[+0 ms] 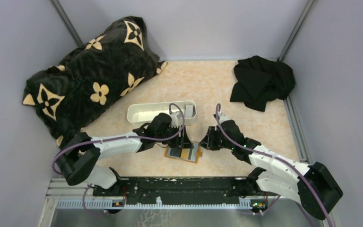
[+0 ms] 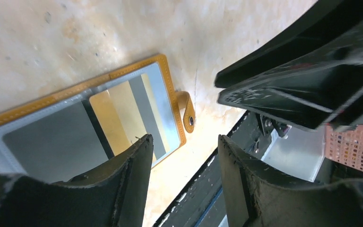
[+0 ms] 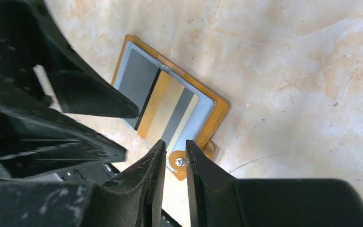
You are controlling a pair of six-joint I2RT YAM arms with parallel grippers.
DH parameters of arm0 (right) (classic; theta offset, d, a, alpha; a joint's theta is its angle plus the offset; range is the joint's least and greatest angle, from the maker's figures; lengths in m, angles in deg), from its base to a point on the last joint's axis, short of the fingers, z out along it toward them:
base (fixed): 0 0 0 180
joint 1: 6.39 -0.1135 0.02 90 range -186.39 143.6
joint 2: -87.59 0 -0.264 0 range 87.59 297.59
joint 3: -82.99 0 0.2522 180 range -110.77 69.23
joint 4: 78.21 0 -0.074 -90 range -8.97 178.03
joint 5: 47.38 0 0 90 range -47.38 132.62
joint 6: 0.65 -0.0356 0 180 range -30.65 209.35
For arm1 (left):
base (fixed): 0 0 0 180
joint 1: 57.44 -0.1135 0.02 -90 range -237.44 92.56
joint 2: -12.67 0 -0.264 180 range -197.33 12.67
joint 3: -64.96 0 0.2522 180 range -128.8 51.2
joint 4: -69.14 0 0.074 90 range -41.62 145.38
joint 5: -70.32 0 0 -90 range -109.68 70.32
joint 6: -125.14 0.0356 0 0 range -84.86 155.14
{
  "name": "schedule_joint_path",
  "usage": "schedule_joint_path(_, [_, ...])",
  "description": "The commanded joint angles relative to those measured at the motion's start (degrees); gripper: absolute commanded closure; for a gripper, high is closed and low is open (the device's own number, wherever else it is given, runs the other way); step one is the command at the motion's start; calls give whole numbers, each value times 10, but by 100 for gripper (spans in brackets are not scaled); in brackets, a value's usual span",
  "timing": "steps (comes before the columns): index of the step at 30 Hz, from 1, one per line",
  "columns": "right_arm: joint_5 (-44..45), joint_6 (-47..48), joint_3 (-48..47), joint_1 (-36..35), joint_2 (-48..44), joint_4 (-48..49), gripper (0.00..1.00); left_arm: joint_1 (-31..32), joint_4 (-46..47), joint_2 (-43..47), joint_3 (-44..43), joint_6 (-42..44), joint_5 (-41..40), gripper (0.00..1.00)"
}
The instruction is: Take the credit cards out of the card holder
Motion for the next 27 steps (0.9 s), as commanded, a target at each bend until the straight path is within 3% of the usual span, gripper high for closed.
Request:
schedule_joint_path(1, [-9, 8, -26, -6, 29, 16, 77, -35, -16, 46, -3, 32, -17, 40])
schedule_joint_path(7, [-28, 2, -57, -32, 111, 80, 75, -93, -26, 76, 47, 51, -26, 40])
schedule_joint_path(17, [-42, -17, -108, -91, 237, 160, 74, -106, 21, 59, 115, 30, -8, 42])
schedule_joint_path(27, [7, -18, -66, -89, 148, 101, 75, -106, -26, 87, 64, 47, -6, 43])
